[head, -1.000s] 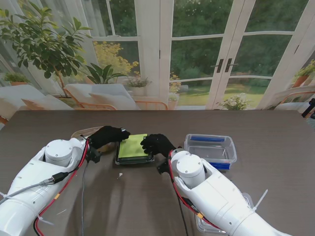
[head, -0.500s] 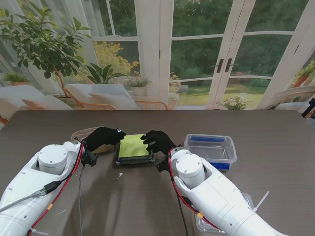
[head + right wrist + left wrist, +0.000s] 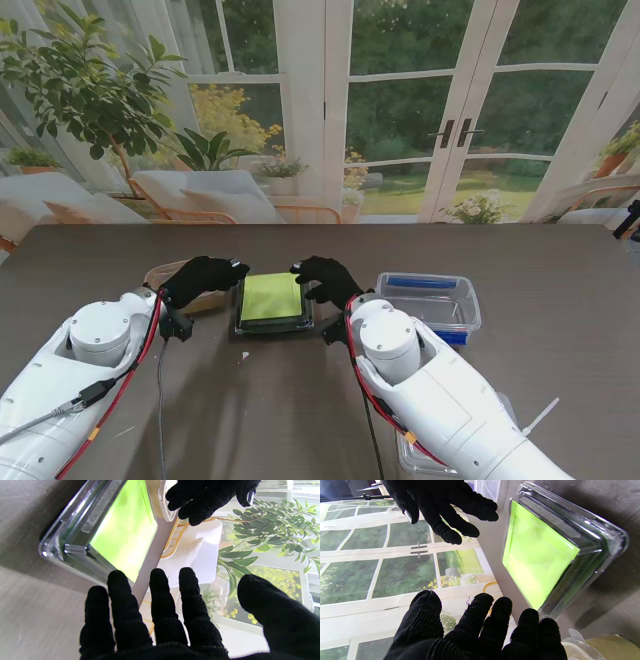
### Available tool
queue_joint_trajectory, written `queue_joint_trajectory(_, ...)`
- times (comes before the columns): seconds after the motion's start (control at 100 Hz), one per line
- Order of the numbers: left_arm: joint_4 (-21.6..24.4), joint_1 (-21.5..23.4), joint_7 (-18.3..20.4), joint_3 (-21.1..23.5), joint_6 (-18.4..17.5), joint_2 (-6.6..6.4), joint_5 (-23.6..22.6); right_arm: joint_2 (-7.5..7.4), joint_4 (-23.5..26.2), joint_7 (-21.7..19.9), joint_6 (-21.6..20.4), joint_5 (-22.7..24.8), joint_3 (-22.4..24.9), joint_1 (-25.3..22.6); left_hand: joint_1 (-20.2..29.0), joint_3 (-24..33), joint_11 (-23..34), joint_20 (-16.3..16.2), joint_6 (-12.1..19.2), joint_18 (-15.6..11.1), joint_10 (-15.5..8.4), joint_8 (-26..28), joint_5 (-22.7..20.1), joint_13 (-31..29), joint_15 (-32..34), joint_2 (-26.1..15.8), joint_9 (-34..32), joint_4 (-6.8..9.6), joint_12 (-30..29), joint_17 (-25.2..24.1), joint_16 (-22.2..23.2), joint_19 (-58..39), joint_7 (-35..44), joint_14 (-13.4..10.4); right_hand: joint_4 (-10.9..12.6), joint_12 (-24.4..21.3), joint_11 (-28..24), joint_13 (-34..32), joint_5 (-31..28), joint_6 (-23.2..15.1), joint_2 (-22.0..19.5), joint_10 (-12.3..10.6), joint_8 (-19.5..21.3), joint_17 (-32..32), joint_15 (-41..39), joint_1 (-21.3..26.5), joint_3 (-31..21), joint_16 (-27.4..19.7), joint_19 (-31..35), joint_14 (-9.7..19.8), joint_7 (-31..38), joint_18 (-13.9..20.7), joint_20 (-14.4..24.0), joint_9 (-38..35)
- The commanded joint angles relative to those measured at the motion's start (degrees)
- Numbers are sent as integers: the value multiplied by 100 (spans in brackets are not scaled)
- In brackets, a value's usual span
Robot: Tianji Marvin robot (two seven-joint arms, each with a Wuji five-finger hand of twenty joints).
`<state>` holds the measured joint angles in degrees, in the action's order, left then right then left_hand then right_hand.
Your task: Pair container bodies with their lids
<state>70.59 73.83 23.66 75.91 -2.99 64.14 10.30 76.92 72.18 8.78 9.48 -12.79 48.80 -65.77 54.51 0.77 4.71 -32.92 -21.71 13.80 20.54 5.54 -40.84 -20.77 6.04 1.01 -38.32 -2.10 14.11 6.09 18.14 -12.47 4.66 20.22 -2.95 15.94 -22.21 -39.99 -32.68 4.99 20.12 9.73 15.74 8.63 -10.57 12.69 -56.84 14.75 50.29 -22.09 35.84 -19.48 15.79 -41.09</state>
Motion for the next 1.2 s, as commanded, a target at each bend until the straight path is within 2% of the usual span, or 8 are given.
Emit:
queue_joint_trajectory(0.0,148,36,60,6,-56,33,68,-32,220,-23,44,73,50,-82,-86,-145,-49,-11,65,-21,-44,23,-13,-23,1,-164,-30,157,60,46,-25,87,-9,103,-74,-88,34,164,160,-193,-34,-236,-71,314,76,-143,77,-72,-106,93,-45,-76,133,141)
queue_joint_trajectory(0.39,688,453,-467,-72,-599,87,131,-393,1555,70,163,850,586,-919,-120,-157,-55,-39,118,70,-45,22,72,-24,-6,-160,-15,153,57,42,-31,77,-35,113,-78,-110,17,262,270,-207,32,-162,-131,320,151,-114,54,-93,-169,412,-43,53,251,273)
queue_joint_trajectory(0.67,1084,831,-1041,-160,-917,133,-110,-624,2361,96,-28,1413,1139,-1757,-118,-157,-59,-58,127,112,-40,30,114,-17,-10,-154,2,150,52,35,-30,74,-41,110,-83,-120,27,331,269,-261,79,-162,-157,275,177,-109,75,-96,-226,457,-58,76,302,296)
queue_joint_trajectory(0.81,1270,1054,-1140,-208,-1091,131,-109,-728,2630,44,-185,1681,1415,-2159,-156,-175,-66,-87,167,158,-64,25,201,-96,29,-136,30,148,47,136,-12,24,-71,92,-89,-131,59,368,286,-302,110,-172,-175,257,195,-126,122,-100,-256,497,-93,95,326,320)
queue_joint_trajectory(1.0,1454,1364,-1598,-229,-1355,186,-261,-826,2889,2,-451,1904,1790,-2688,-200,-184,81,-387,166,372,-33,283,132,-357,272,84,-181,140,234,315,218,-231,160,149,-83,-84,9,313,246,-275,228,-95,-173,284,153,-86,168,-70,-273,517,-110,117,381,262)
queue_joint_trajectory(1.02,1467,1391,-1638,-232,-1377,193,-263,-835,2907,-1,-484,1934,1826,-2738,32,-72,94,-417,167,401,-27,307,123,-392,295,214,-207,185,253,347,238,-257,173,153,-84,-71,-7,301,226,-268,244,-85,-169,291,139,-83,168,-61,-270,513,-104,117,389,249)
queue_joint_trajectory(1.13,1502,1504,-1820,-246,-1514,223,-286,-881,2958,-13,-686,2127,2008,-2960,19,68,159,-672,172,456,-51,499,173,-473,411,406,-277,251,431,382,396,-367,210,133,-85,64,-136,188,161,-244,313,-80,-109,365,-10,-78,177,46,-206,522,-64,135,473,194)
queue_joint_trajectory(1.19,1510,1542,-1899,-254,-1551,238,-293,-888,2944,9,-760,2193,2073,-3033,-255,-123,150,-748,185,454,-69,571,217,-466,417,299,-271,138,496,355,441,-345,195,127,-81,155,-204,139,120,-237,359,-73,-54,392,-94,-61,174,112,-135,505,-35,123,535,177)
